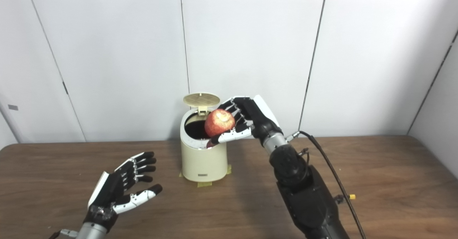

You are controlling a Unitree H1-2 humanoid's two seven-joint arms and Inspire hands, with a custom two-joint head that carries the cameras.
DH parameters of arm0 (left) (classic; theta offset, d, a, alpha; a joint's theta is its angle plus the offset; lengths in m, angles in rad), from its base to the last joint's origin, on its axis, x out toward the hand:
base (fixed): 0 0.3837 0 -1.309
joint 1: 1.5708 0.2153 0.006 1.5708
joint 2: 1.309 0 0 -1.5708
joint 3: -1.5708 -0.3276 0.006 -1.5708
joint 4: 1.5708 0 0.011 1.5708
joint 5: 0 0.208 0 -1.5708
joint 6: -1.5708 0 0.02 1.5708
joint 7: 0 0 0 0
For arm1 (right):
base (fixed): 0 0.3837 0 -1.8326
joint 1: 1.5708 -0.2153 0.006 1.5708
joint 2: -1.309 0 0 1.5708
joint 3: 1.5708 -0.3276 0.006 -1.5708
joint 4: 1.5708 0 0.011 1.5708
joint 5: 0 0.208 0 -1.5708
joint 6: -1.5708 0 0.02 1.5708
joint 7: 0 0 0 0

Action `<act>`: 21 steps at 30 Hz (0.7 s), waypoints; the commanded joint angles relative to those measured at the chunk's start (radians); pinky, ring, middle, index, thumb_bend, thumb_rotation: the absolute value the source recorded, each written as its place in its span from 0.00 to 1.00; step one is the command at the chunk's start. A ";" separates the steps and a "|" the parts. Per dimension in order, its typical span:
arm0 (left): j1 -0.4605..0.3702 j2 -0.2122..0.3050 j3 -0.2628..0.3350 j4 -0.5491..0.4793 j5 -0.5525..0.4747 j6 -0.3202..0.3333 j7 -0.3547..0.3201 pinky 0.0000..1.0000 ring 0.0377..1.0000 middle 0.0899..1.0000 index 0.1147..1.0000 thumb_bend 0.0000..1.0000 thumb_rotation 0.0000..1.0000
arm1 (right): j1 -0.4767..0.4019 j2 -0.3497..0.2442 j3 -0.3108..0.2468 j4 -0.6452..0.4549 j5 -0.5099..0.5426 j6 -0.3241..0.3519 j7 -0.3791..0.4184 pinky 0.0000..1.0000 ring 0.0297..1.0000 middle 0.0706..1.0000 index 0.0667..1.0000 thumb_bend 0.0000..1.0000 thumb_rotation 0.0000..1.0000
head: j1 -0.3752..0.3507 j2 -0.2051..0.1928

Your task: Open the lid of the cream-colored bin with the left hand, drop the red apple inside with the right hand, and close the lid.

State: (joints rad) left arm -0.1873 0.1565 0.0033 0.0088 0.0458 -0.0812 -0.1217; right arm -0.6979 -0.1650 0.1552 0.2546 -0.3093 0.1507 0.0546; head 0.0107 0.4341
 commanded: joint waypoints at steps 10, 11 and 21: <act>-0.041 -0.015 -0.001 -0.041 0.014 -0.008 0.017 0.68 0.76 0.79 0.81 0.75 0.19 | -0.124 0.033 0.006 0.102 -0.019 -0.075 -0.044 0.30 0.33 0.37 0.48 0.52 0.00 | 0.017 0.002; -0.041 -0.016 -0.001 -0.043 0.015 -0.006 0.018 0.68 0.76 0.79 0.81 0.75 0.19 | -0.131 0.037 0.007 0.117 -0.018 -0.088 -0.048 0.32 0.34 0.37 0.48 0.52 0.00 | 0.018 0.002; -0.036 -0.025 -0.003 -0.056 0.007 0.009 0.014 0.69 0.77 0.79 0.81 0.74 0.17 | -0.164 0.073 0.000 0.203 -0.007 -0.122 -0.080 0.34 0.35 0.38 0.50 0.52 0.00 | 0.028 0.006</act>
State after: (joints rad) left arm -0.1882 0.1365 0.0003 -0.0109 0.0620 -0.0583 -0.1174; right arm -0.7906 -0.1016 0.1603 0.4640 -0.3195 0.0689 -0.0101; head 0.0383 0.4387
